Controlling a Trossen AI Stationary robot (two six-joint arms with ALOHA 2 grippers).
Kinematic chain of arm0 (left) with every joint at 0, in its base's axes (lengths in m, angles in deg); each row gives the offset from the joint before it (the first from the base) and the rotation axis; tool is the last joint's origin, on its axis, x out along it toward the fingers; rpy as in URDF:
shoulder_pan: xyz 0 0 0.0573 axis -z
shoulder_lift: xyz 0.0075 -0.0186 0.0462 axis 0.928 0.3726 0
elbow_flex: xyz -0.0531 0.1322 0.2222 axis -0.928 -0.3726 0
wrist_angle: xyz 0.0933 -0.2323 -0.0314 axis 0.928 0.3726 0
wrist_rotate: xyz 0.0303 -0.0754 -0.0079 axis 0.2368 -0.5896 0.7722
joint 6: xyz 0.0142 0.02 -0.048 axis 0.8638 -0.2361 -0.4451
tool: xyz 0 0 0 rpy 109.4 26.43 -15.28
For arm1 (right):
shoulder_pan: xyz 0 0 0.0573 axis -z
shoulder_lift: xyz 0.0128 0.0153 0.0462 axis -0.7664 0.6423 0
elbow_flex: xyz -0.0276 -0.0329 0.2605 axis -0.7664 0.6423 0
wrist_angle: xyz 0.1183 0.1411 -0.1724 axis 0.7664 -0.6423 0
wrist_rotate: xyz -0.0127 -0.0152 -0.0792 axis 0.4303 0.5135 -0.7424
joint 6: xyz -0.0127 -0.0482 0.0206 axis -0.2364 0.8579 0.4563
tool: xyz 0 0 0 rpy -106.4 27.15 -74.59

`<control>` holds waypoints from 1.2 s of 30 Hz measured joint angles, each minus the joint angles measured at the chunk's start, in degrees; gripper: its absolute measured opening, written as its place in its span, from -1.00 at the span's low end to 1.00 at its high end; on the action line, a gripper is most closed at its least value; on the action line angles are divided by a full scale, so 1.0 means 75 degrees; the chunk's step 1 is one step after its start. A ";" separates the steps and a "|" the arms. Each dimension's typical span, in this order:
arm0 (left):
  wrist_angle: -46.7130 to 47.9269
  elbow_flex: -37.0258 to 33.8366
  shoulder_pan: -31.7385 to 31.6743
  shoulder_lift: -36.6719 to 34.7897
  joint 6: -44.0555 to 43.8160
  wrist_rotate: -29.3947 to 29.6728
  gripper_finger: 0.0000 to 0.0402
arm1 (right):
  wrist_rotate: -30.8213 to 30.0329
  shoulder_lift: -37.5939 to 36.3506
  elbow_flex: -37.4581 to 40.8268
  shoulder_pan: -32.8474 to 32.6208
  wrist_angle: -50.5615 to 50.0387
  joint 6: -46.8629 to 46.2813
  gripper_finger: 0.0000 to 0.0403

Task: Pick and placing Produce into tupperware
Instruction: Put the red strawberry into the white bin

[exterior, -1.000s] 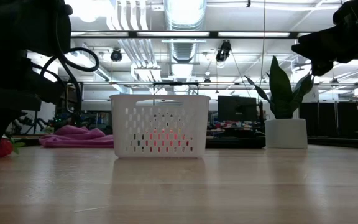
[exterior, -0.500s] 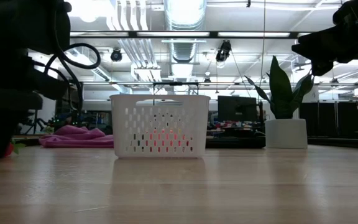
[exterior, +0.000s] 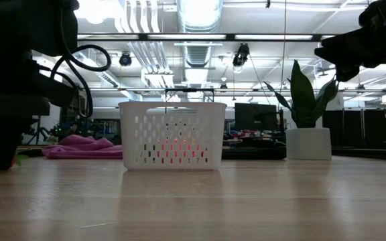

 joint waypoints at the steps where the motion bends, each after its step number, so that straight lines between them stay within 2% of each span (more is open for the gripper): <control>1: 0.0005 0.0000 0.0000 -0.0002 -0.0002 0.0000 -0.33 | 0.0000 0.0000 0.0000 0.0000 -0.0001 0.0000 -0.39; 3: 0.0015 0.0009 0.0000 -0.0003 -0.0002 0.0007 -0.43 | 0.0000 0.0000 0.0000 0.0002 -0.0002 -0.0001 -0.39; 9: 0.0047 0.0037 0.0000 -0.0001 0.0002 0.0023 -0.44 | 0.0000 0.0000 0.0000 0.0001 -0.0001 0.0002 -0.39; 12: 0.0035 0.0226 -0.0016 -0.0096 0.0213 0.0307 -0.44 | 0.0000 -0.0001 0.0000 0.0000 -0.0002 -0.0001 -0.39; 18: 0.0054 0.0774 -0.0034 -0.0867 0.0803 0.1346 -0.44 | 0.0000 0.0000 -0.0002 0.0002 0.0001 -0.0001 -0.39; 22: -0.0080 0.1156 -0.0047 -0.1671 0.1306 0.2788 -0.44 | 0.0000 -0.0001 -0.0002 0.0000 0.0001 0.0002 -0.39; 25: -0.1100 0.1256 -0.0119 -0.2212 0.2499 0.3742 -0.44 | 0.0000 -0.0002 -0.0003 0.0001 0.0001 0.0002 -0.39; 27: -0.2200 0.1199 -0.0249 -0.2471 0.3514 0.3959 -0.44 | 0.0000 0.0000 -0.0003 0.0002 0.0001 0.0002 -0.39; 32: -0.4174 0.1139 -0.0832 -0.2485 0.5768 0.3969 -0.44 | 0.0000 -0.0003 -0.0003 0.0002 0.0004 0.0004 -0.39; 36: -0.4705 0.1160 -0.1606 -0.2086 0.6319 0.3492 -0.43 | 0.0000 -0.0003 -0.0003 0.0001 0.0004 0.0002 -0.39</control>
